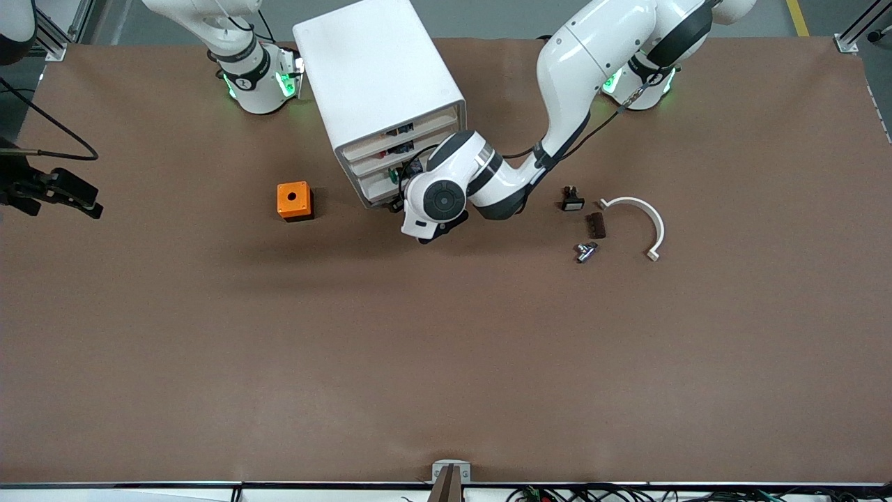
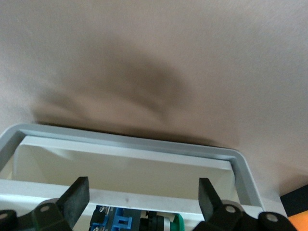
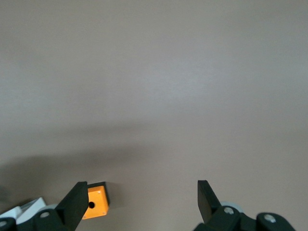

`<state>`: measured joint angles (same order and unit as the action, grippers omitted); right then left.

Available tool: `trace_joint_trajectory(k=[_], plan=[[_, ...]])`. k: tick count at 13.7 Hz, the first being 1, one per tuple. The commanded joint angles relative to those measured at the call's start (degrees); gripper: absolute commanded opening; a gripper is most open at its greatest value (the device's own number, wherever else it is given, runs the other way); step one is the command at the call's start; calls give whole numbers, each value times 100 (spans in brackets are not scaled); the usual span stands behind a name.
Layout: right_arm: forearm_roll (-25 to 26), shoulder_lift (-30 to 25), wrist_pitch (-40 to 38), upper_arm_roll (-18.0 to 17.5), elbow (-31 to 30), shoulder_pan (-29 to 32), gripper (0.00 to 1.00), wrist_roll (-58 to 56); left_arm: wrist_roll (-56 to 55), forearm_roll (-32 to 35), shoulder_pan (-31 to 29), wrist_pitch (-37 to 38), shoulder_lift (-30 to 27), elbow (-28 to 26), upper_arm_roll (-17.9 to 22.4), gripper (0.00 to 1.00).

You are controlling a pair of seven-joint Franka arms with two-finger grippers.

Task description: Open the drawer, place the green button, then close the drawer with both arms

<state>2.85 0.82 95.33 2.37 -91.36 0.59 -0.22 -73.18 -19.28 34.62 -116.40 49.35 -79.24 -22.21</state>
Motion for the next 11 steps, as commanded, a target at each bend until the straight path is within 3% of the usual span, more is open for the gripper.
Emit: trace_joint_trajectory(k=[1, 7, 11], plan=[[172, -56, -41, -88, 353, 100, 100, -354, -30, -303, 1, 3, -119, -232, -98, 100], [67, -56, -480, -79, 478, 152, 100, -435, 6, -436, -8, 3, -101, -312, -125, 100], [-540, -56, -507, -105, 496, 565, 100, -470, 6, -366, -104, 12, -197, -294, -125, 100]])
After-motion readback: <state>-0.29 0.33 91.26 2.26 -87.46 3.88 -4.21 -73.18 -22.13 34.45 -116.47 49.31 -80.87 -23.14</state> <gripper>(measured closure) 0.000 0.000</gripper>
